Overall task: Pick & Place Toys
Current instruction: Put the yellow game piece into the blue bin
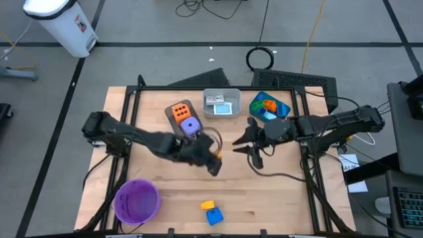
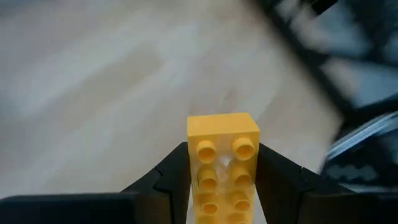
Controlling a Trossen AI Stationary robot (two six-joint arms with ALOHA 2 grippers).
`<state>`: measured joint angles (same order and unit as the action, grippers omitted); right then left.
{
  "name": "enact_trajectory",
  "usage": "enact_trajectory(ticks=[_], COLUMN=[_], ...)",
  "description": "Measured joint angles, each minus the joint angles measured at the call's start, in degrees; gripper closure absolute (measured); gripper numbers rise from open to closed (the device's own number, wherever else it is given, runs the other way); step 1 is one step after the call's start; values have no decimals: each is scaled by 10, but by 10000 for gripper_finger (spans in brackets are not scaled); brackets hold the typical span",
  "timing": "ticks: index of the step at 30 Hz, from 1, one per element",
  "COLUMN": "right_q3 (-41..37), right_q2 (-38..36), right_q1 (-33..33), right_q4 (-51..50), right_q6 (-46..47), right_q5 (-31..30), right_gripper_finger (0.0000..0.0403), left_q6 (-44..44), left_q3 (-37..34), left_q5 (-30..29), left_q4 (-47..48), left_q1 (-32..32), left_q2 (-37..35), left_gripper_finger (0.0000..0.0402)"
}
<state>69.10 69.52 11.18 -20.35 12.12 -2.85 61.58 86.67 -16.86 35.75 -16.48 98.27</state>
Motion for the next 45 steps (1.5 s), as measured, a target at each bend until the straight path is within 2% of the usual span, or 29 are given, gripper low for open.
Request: enact_trajectory(ticks=[3,7,10,14,22,29,35,39,41,45], right_q3=[-5,-36,-59,-86,-110,-110,-110,-112,-111,-126], right_q2=[2,1,-9,-22,-74,-95,-94,-93,-95,-96], right_q1=[-17,-38,-54,-71,-115,-128,-141,-171,-183,-189], right_q4=[18,95,129,165,215,231,246,268,276,319], right_q6=[18,51,75,83,85,84,72,83,100,138], right_q5=[12,77,112,114,119,116,109,71,85,153], right_gripper_finger=[258,209,183,164,163,175,183,189,190,190], left_q6=[-65,-130,-168,-194,-208,-254,-262,-270,-274,-292], left_q3=[0,0,-1,-1,1,1,0,1,1,2], left_q5=[-8,0,17,29,31,43,86,160,154,123], left_q4=[-71,-126,-146,-159,-191,-265,-291,-311,-329,-344], left_q1=[31,65,79,88,91,100,105,92,93,96], left_q2=[-25,-35,-34,-35,-35,-36,-36,-34,-34,-35], left_gripper_finger=[256,256,256,256,256,256,256,256,256,256])
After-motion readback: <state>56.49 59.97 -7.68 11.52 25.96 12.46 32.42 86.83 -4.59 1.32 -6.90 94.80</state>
